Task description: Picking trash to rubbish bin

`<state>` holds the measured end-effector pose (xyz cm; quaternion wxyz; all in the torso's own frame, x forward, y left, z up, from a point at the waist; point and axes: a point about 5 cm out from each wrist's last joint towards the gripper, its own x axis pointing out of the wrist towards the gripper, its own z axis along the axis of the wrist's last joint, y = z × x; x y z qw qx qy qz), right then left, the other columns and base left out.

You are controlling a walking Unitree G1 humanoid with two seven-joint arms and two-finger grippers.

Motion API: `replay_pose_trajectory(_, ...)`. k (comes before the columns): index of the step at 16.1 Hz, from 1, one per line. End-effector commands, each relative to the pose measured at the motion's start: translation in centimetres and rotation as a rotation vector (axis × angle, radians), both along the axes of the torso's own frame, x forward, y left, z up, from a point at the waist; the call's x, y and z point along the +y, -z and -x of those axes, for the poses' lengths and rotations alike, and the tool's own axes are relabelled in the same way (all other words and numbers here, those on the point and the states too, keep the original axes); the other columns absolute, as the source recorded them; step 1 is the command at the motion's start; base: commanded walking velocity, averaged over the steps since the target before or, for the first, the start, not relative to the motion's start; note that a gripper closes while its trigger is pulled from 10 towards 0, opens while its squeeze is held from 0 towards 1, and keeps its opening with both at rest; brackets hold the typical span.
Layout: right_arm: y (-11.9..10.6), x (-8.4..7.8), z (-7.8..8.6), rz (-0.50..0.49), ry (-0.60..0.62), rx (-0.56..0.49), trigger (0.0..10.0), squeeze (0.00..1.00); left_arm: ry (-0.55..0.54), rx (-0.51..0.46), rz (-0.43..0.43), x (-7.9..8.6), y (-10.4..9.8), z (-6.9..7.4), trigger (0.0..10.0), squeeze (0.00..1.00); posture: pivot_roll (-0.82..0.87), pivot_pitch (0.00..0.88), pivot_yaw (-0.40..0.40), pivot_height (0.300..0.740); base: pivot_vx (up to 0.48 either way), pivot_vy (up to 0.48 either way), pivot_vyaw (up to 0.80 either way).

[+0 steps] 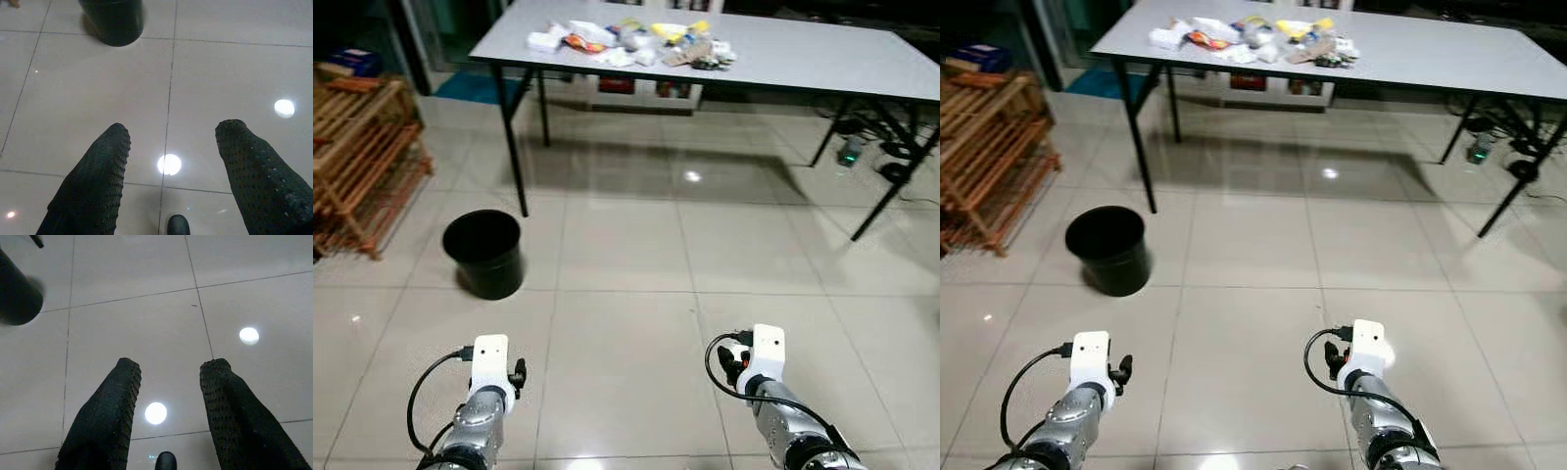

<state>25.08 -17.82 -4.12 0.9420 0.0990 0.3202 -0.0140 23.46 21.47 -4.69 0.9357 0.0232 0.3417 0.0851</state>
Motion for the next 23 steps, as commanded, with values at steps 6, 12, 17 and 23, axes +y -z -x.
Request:
replay_pose_trajectory(6,-0.03,-0.18,0.00,0.001,0.020,-0.004,10.0,0.00,0.029,0.013,0.032,-0.83,0.40,0.34,10.0,0.00,0.05,0.053,-0.059,0.740,0.448,0.000,0.00)
replay_pose_trajectory(12,-0.11,-0.03,-0.11,-0.006,0.020,-0.013,10.0,0.00,0.030,0.010,0.039,-0.78,0.33,0.24,10.0,0.00,0.05,0.051,-0.058,0.740,0.468,0.000,0.00)
replay_pose_trajectory(17,0.01,-0.10,0.06,-0.002,0.024,-0.008,10.0,0.00,0.041,0.011,0.042,-0.95,0.37,0.26,10.0,0.00,0.05,0.051,-0.058,0.740,0.469,0.000,0.00)
replay_pose_trajectory(23,0.05,-0.20,0.12,0.010,0.024,-0.001,10.0,0.00,0.047,0.009,0.044,-1.09,0.35,0.21,10.0,0.00,0.05,0.048,-0.059,0.740,0.469,0.000,-0.40)
